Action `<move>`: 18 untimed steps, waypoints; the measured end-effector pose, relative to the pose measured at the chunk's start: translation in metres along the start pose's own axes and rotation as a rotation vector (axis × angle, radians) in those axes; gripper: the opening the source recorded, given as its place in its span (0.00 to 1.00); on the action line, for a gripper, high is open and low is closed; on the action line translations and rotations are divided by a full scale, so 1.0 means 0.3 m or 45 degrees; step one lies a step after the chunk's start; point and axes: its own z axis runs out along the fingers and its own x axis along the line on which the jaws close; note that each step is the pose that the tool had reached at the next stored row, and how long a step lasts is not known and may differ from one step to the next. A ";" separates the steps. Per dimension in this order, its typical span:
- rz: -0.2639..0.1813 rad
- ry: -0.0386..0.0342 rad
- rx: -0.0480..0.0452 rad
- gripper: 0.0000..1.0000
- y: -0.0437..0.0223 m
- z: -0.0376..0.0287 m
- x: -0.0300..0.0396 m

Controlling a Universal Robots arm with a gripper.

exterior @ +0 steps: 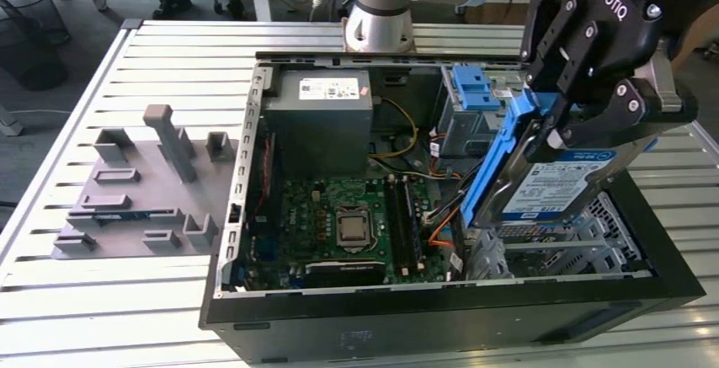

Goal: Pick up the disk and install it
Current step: 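Insert the disk into the insertion slot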

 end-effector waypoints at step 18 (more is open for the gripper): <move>0.000 -0.0001 0.000 0.36 -0.057 0.008 -0.002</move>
